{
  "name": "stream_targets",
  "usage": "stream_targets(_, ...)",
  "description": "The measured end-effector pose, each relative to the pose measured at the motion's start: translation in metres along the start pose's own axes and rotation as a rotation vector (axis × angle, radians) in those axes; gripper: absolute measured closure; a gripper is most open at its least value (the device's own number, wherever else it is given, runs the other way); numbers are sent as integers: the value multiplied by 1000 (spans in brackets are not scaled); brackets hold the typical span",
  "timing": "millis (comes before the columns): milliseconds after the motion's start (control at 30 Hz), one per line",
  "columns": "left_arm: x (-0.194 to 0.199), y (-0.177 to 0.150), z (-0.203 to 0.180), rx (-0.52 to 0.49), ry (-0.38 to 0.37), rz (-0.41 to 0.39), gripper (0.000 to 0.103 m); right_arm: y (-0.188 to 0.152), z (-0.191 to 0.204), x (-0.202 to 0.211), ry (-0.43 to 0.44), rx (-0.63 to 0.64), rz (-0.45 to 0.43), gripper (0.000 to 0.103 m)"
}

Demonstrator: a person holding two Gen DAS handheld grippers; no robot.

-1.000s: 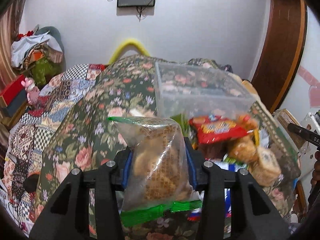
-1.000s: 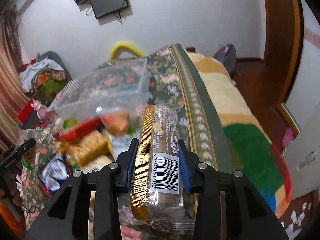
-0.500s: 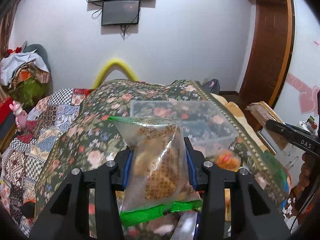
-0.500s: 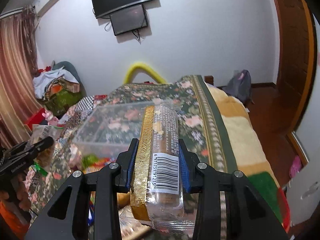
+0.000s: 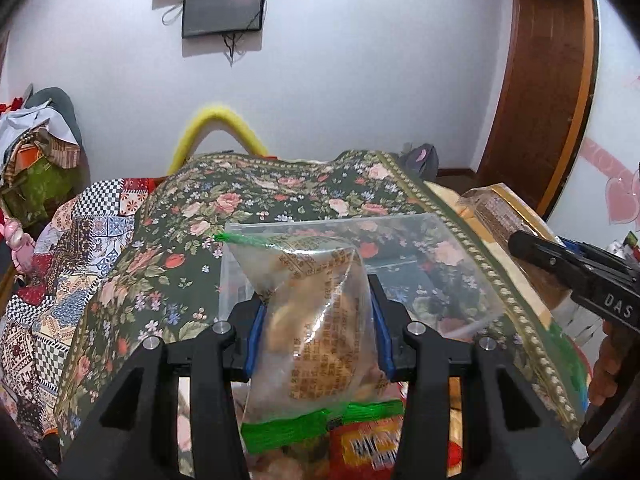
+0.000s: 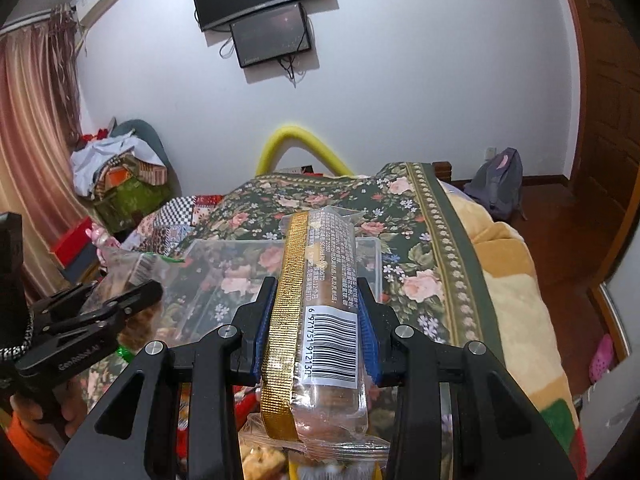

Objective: Organize snacks
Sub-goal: 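Carry both snacks over the clear box and release them inside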

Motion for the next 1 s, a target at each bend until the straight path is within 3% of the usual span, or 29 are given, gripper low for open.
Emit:
stream_targets(633, -81, -17, 27, 47, 1, 161, 58, -25, 9, -76, -10, 106, 230, 69)
stream_targets(833, -83, -23, 26, 27, 11, 172, 57, -28, 13, -79, 3, 125, 245, 69)
stream_targets(1000, -68, -17, 29, 60, -9, 146, 56, -17, 18, -66, -15, 169, 197, 69)
Point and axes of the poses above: each gripper's, at about its wrist camera, not at the fingertips, and x roughly against the way its jaws point, z to its left, y to its top, the point moved 10 cm from there along -x, roughly the way its jaws point, and after that the axes turned 9 degrees about -y, right-handed, at the moved point
